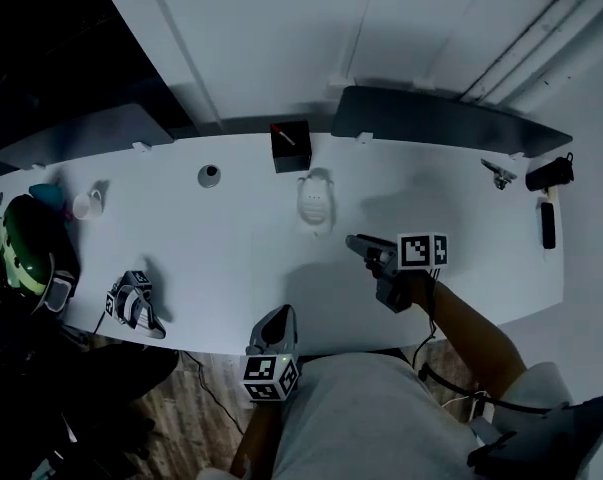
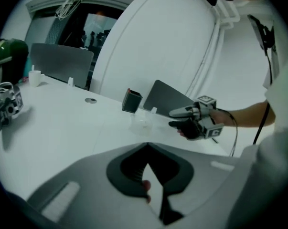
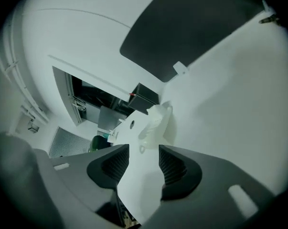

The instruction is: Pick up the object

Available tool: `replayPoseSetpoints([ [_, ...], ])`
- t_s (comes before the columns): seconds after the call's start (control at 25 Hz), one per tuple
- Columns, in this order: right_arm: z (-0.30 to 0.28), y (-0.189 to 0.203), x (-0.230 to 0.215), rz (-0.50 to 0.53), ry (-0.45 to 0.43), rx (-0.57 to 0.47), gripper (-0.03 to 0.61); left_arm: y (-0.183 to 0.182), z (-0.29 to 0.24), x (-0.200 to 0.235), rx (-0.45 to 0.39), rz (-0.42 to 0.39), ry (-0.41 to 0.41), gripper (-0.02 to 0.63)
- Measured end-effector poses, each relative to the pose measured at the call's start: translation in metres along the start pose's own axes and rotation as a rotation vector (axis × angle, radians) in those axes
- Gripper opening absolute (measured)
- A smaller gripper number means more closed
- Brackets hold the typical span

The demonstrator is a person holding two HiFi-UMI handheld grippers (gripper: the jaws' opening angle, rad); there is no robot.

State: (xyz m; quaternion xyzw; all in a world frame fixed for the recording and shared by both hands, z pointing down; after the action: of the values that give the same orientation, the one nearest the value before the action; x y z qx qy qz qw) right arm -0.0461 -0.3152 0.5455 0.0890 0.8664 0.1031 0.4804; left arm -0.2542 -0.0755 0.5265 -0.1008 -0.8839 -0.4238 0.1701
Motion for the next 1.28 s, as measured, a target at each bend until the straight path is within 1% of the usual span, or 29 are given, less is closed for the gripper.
replayPoseSetpoints([
  [0.08, -0.024, -0.022, -0.015, -0.036, 0.006, 0.053, 0.209, 0.001, 0.002, 0.003, -0.008, 0.027, -0.032, 0.0],
  [0.16, -0.044, -0.036, -0.024, -0.066, -0.002, 0.104, 0.239, 0.003, 0.005, 0.005, -0.018, 0.054, -0.059, 0.0],
  [0.24, -0.059, -0.044, -0.029, -0.079, -0.004, 0.149, 0.256, 0.007, 0.007, 0.006, -0.02, 0.073, -0.081, 0.0],
  [0.32, -0.07, -0.049, -0.033, -0.075, 0.011, 0.18, 0.256, 0.008, 0.007, 0.006, -0.019, 0.086, -0.094, 0.0],
  [0.52, -0.088, -0.057, -0.042, -0.102, 0.01, 0.187, 0.255, 0.006, 0.002, 0.0, -0.019, 0.076, -0.098, 0.0],
  [0.76, -0.105, -0.06, -0.047, -0.107, 0.009, 0.221, 0.251, 0.0, -0.007, -0.007, -0.008, 0.055, -0.068, 0.0],
  [0.84, -0.109, -0.061, -0.049, -0.12, 0.004, 0.22, 0.23, -0.001, -0.01, -0.009, -0.001, 0.046, -0.059, 0.0],
  [1.04, -0.119, -0.061, -0.054, -0.148, -0.014, 0.221, 0.227, -0.001, -0.015, -0.009, 0.011, 0.035, -0.046, 0.0],
  [1.28, -0.125, -0.061, -0.05, -0.155, -0.061, 0.226, 0.185, -0.002, -0.017, -0.01, 0.023, 0.021, -0.039, 0.0],
])
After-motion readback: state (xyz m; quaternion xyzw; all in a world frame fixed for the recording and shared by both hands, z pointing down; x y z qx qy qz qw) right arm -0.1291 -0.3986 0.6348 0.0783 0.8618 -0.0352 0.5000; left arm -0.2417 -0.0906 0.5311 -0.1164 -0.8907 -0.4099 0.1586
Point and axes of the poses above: the fingertips, and each gripper's own axes: z backward along the fingers, x to its left, y out of its underside, the point moved 10 cm from there along z, backward along the fingers, and after that the axes turned 3 degrees about x, right-handed, at the moved point
